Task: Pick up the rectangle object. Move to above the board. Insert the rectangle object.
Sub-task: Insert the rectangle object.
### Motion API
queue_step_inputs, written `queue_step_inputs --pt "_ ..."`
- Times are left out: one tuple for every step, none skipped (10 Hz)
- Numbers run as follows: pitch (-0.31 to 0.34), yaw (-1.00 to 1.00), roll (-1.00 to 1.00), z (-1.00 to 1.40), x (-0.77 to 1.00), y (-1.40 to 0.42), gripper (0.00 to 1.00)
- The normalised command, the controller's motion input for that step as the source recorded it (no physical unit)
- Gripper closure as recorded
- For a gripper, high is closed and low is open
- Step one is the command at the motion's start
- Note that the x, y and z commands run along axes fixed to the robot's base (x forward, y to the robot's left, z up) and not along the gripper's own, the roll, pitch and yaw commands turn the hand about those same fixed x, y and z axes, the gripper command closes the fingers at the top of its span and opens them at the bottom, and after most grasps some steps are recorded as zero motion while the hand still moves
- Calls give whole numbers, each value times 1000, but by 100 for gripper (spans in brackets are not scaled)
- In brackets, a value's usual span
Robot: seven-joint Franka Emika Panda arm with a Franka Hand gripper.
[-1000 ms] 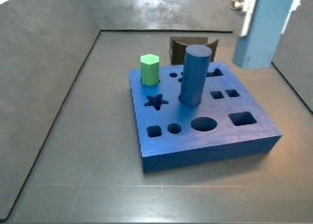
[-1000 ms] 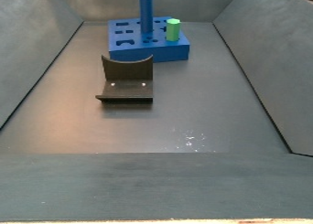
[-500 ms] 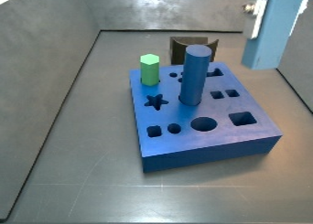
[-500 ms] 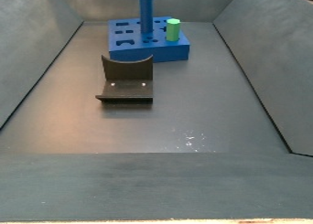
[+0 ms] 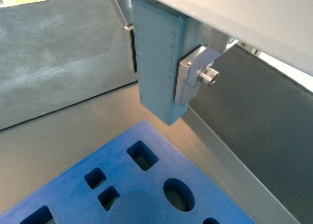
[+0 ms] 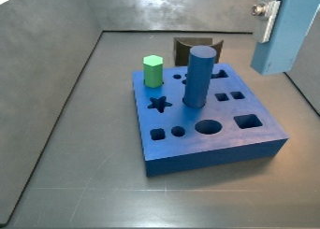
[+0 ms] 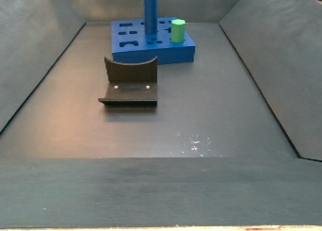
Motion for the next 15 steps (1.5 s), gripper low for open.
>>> queue_step_inputs --pt "-14 3 1000 209 0 -283 100" --pt "0 0 1000 54 80 -297 100" --pt "109 0 1000 97 154 -371 100" --pt "0 0 49 0 0 0 100" --pt "14 0 0 0 17 0 100" --pt "317 0 0 -3 537 51 100" --pt "534 0 -314 -57 806 249 100" --pt "231 0 -23 0 206 0 100" --pt "0 0 0 0 26 0 100" --pt "0 -86 234 -249 306 -180 100" --pt "0 -154 209 -586 617 -154 100" --pt "0 -120 143 -863 566 -20 100" --pt "0 -29 29 -943 509 91 100" --pt "151 0 -169 -497 431 543 100" --pt "243 0 -311 -200 374 543 100"
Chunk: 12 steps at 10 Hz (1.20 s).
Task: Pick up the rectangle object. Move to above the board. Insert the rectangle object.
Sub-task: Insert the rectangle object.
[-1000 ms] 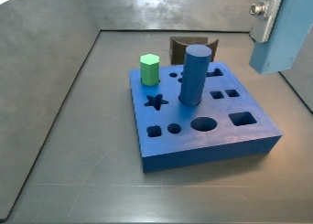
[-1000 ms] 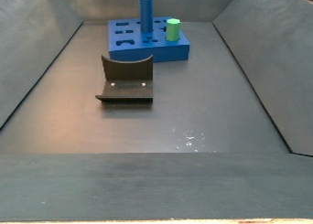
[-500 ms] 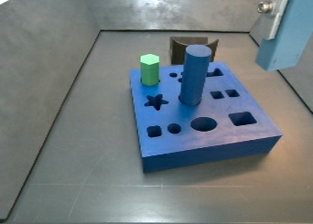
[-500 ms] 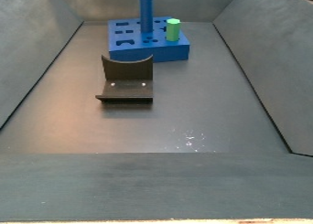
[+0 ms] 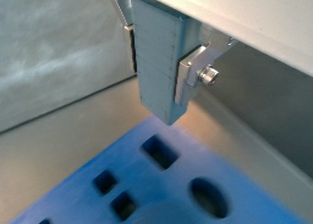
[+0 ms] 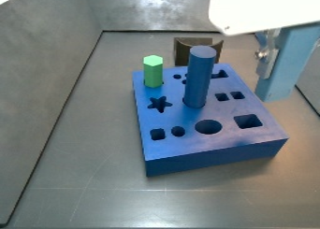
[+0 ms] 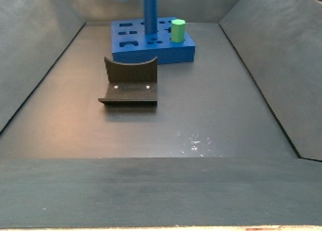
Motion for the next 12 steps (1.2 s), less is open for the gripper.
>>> queue_step_inputs --pt "74 0 -103 0 66 146 100" --pt "-9 0 0 -66 0 0 100" --pt "-257 0 71 -777 0 0 100" --pt "-189 0 111 -871 0 0 100" --pt "0 0 0 -83 26 0 100" --pt "-20 0 0 -71 0 0 100" --pt "-389 51 3 -769 -117 0 100" --pt "-274 83 0 -511 -14 0 100" --pt "-20 0 0 -66 0 0 100" --pt "0 -154 11 -23 0 -37 100" --pt "0 -763 103 -86 77 -103 100" --pt "0 -266 0 0 0 0 100"
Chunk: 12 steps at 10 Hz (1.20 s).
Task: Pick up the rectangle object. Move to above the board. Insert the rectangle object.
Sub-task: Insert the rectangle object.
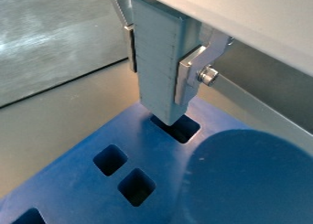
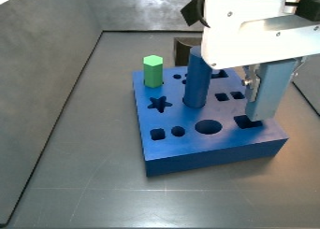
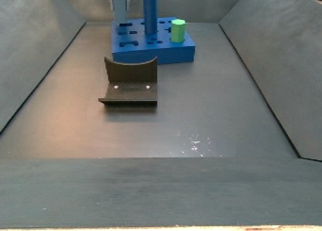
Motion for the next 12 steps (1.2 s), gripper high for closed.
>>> queue_step_inputs --pt "0 0 0 -3 0 20 100" --pt "-220 369 -106 -103 -214 80 100" --pt "-280 443 -97 -17 -249 0 100" --pt "0 0 9 -14 0 0 100" --pt "-54 0 134 -143 0 -160 100" --pt "0 0 9 -49 0 -71 100" --pt "0 0 0 -40 0 0 100" --pt "0 0 0 -326 20 11 100" --pt "-17 0 74 -626 0 11 100" --pt "-29 0 149 -606 0 0 100" --pt "0 0 131 -291 0 0 100" --pt "-26 0 37 -9 0 -26 100"
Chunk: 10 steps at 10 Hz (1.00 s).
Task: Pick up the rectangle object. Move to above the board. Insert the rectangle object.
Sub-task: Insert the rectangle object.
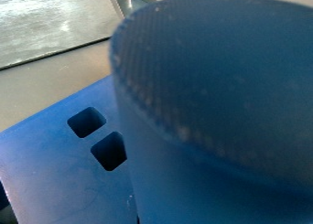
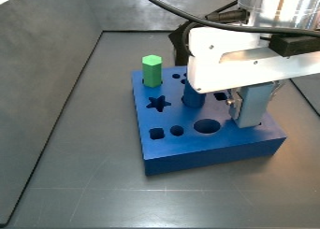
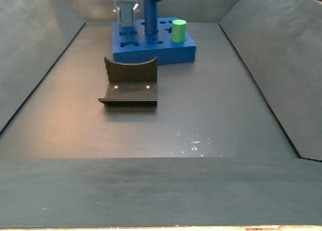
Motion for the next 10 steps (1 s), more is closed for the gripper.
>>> queue_step_inputs --pt "-231 0 646 -580 0 -320 100" --pt "-177 -11 783 -586 0 -391 100" --pt "-91 -60 977 -437 0 -303 100" --pt "0 0 1000 -329 31 -277 100" --pt "0 0 0 -17 0 0 100" --pt "-100 0 154 -911 0 0 100" --pt "-23 0 86 -1000 17 0 100" --pt "0 0 17 -1000 66 17 100" --pt "0 0 0 -1000 114 60 100" --pt "43 0 0 -1000 163 80 100"
